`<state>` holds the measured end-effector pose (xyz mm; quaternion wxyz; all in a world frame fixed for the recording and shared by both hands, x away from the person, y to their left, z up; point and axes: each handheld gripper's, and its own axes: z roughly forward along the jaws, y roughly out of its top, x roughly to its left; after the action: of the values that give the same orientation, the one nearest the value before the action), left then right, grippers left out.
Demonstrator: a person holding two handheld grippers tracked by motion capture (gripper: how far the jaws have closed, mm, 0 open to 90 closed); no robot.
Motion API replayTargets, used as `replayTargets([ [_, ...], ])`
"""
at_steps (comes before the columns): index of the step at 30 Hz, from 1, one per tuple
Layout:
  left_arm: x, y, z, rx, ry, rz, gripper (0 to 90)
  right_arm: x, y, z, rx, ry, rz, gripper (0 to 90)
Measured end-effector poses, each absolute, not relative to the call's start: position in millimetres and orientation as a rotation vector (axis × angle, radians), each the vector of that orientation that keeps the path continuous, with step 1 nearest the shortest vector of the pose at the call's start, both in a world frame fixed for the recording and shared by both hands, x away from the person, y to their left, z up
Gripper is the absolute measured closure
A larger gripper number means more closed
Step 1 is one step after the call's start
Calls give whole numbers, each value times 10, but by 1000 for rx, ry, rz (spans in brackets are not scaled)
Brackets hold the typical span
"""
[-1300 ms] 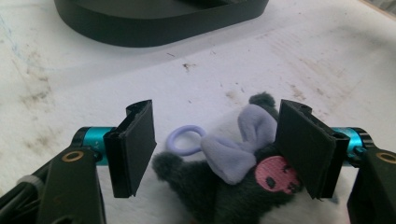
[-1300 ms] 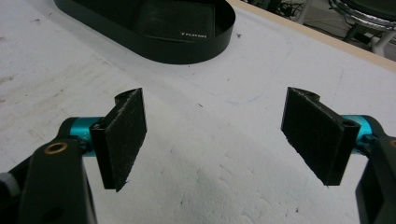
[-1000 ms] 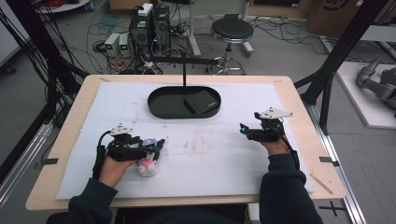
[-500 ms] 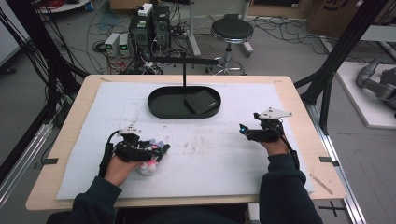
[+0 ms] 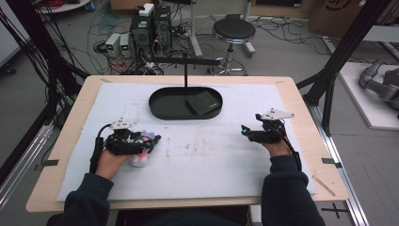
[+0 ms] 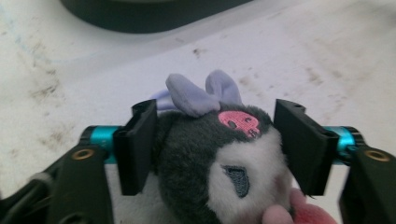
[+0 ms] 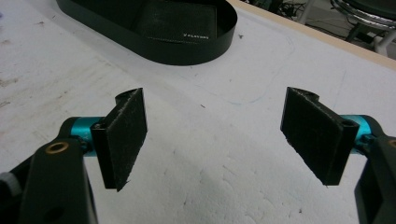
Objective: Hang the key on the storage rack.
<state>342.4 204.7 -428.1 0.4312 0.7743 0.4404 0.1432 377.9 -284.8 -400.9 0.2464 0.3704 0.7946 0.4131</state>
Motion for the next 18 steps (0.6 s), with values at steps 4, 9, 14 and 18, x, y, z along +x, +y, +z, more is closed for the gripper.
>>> replayTargets([
  [4,3326,1938,-4270,1904,1199,465,211,3773,-2855,-4003,1012,2163,1133,232],
  [9,3187,1826,-4272,1969,1179,565,195,3781,-2864,-4013,1018,2167,1129,232],
  [14,3222,1821,-4369,2034,1232,533,169,3778,-2857,-4015,1008,2173,1126,234],
  [18,3240,1857,-4333,2038,1200,498,251,3779,-2858,-4014,1011,2172,1126,235],
])
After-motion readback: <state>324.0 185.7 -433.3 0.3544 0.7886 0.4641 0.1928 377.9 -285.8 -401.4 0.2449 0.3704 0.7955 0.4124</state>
